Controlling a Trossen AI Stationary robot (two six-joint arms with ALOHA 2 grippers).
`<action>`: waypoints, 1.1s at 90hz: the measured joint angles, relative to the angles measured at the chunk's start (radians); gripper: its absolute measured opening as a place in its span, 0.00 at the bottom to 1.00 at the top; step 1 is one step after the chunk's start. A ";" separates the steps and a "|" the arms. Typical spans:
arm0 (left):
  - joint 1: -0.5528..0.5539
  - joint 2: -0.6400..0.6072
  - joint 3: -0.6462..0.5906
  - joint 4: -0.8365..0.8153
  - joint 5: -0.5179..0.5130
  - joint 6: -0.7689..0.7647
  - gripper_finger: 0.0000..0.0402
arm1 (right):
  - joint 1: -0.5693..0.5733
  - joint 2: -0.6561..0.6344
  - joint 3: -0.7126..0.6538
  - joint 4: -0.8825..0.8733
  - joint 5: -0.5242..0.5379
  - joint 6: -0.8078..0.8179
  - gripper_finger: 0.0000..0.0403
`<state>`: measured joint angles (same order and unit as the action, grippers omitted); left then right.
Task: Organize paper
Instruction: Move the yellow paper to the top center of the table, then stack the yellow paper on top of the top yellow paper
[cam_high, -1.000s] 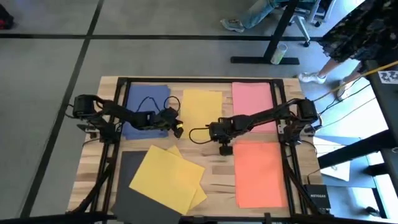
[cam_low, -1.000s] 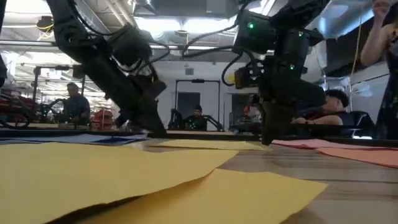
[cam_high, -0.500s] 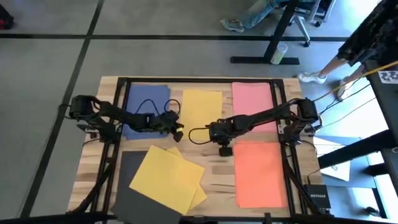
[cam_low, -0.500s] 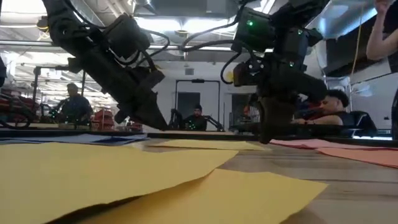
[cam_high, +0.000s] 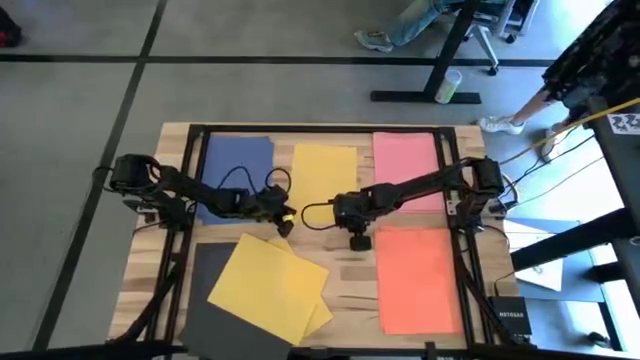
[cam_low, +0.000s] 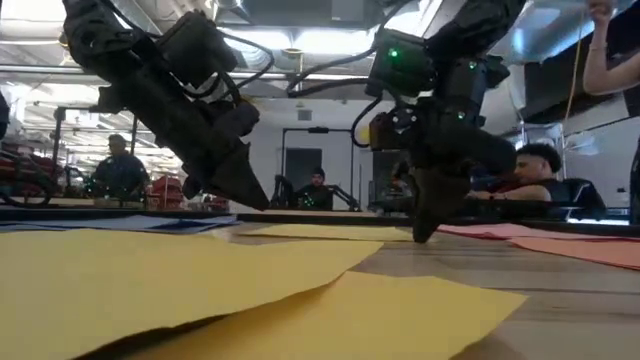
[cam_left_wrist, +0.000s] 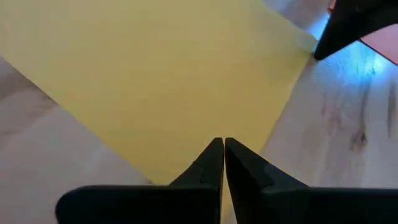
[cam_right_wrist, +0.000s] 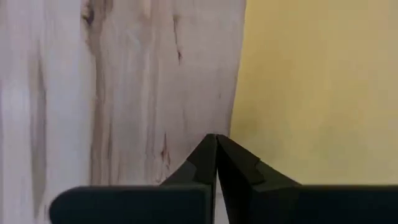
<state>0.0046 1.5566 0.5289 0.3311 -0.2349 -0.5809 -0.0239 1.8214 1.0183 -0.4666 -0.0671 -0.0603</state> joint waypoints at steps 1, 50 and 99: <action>-0.001 0.000 0.000 0.000 0.000 -0.001 0.00 | -0.002 0.000 0.000 0.001 0.000 0.000 0.00; -0.078 -0.148 0.000 -0.017 0.000 -0.007 0.00 | 0.049 -0.080 0.031 0.027 -0.207 0.152 0.00; -0.217 -0.181 0.000 -0.088 0.000 -0.072 0.00 | 0.239 0.068 0.030 0.370 -0.376 0.671 0.27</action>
<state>-0.2126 1.3755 0.5293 0.2428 -0.2352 -0.6533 0.2150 1.8898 1.0485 -0.0969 -0.4431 0.6112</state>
